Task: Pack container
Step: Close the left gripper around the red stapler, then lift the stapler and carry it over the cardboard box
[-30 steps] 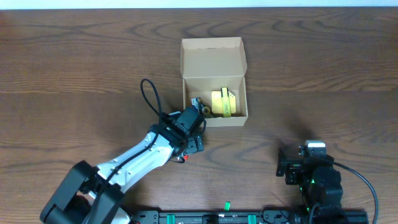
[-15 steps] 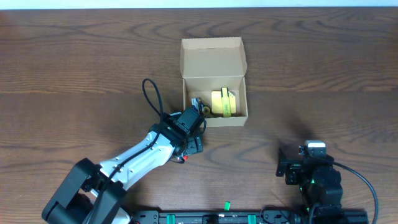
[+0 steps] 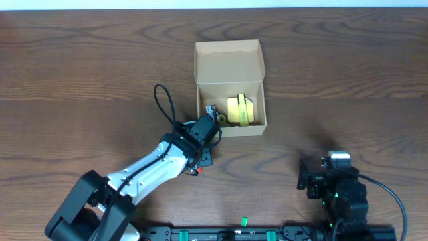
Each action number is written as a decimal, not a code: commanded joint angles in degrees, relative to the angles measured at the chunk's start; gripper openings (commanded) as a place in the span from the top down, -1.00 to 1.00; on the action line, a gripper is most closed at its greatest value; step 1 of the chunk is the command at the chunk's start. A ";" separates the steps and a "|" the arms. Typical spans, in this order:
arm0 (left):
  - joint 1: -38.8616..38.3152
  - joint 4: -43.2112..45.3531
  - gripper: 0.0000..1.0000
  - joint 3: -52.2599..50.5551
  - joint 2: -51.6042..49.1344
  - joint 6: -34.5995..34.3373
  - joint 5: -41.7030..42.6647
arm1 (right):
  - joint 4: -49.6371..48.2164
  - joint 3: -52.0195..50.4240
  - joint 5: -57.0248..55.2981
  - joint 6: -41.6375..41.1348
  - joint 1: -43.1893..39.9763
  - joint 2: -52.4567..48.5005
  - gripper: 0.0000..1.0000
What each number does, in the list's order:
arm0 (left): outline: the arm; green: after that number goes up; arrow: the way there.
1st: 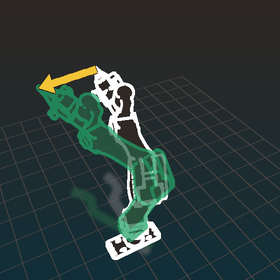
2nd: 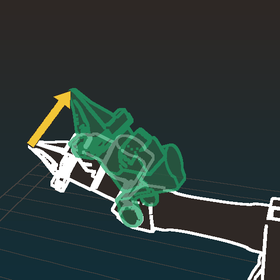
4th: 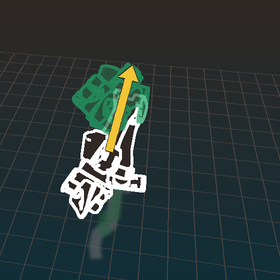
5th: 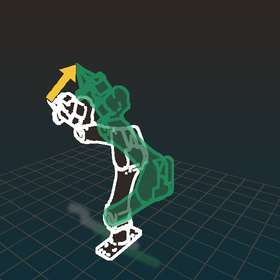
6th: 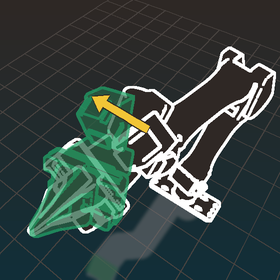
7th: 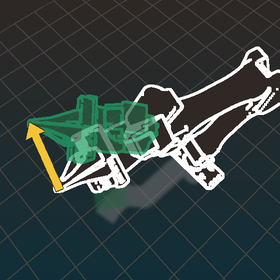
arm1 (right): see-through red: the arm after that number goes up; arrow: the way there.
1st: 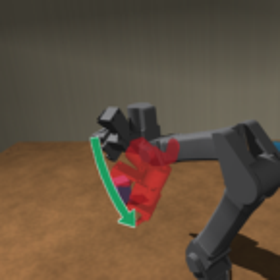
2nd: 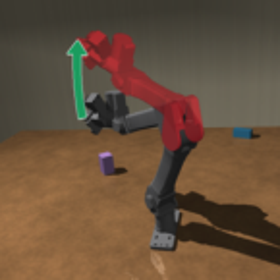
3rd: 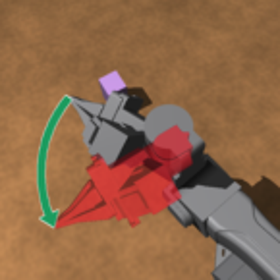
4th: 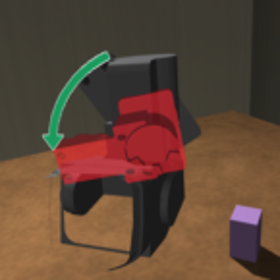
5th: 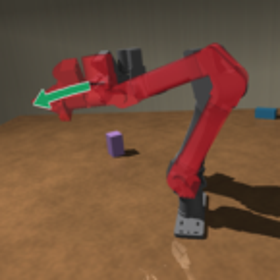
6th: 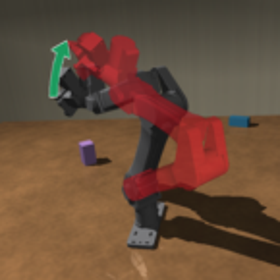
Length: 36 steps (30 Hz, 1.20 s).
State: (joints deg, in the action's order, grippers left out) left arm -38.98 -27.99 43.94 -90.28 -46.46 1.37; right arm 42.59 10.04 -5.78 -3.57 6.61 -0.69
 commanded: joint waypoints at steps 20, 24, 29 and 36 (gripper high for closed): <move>0.39 -0.02 0.57 -0.42 0.00 0.20 0.15 | 0.28 -0.68 0.22 0.87 -0.42 0.42 -0.99; 0.39 -0.04 0.57 -0.33 1.44 0.20 0.07 | 0.28 -0.68 0.22 0.87 -0.42 0.42 -0.99; 0.39 -0.72 0.57 -0.33 3.96 0.20 -0.48 | 0.28 -0.68 0.22 0.87 -0.42 0.42 -0.99; 0.39 -2.21 0.57 -0.33 6.60 0.20 -1.88 | 0.28 -0.68 0.22 0.87 -0.42 0.42 -0.99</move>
State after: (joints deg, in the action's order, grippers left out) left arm -38.98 -29.71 43.94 -85.32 -46.46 1.17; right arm 42.59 10.04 -5.78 -3.57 6.61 -0.69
